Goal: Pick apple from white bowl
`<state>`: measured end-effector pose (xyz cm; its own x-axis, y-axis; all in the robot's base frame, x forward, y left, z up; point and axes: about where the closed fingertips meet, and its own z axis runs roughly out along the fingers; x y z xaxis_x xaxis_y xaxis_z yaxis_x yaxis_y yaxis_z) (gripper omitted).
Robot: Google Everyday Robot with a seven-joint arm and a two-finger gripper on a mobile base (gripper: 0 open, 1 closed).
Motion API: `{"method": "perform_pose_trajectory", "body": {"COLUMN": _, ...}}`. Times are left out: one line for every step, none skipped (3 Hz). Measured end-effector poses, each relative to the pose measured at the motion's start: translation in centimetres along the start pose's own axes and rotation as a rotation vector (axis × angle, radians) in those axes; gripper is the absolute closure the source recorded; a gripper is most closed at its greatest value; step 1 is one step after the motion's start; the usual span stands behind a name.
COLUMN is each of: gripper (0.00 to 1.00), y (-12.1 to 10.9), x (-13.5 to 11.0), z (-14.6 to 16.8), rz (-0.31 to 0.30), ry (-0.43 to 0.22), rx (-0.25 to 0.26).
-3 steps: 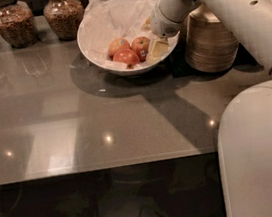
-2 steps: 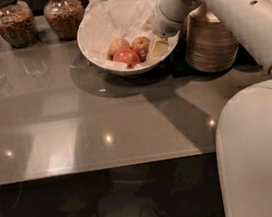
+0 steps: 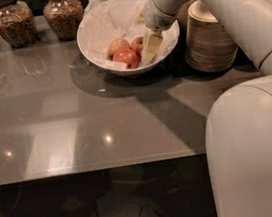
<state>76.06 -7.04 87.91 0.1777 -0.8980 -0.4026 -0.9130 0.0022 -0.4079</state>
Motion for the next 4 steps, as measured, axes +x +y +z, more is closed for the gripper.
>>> {"method": "perform_pose_trajectory", "body": {"gripper": 0.21, "y": 0.03, "x": 0.25, "z": 0.68, "rz": 0.005, "ry": 0.005, "rx": -0.012}}
{"method": "perform_pose_trajectory", "body": {"gripper": 0.22, "y": 0.17, "x": 0.48, "z": 1.07, "rz": 0.008, "ry": 0.009, "rx": -0.021}}
{"method": "perform_pose_trajectory", "body": {"gripper": 0.41, "y": 0.26, "x": 0.59, "z": 1.22, "rz": 0.009, "ry": 0.011, "rx": -0.026}}
{"method": "perform_pose_trajectory", "body": {"gripper": 0.65, "y": 0.33, "x": 0.65, "z": 1.29, "rz": 0.009, "ry": 0.012, "rx": -0.029}}
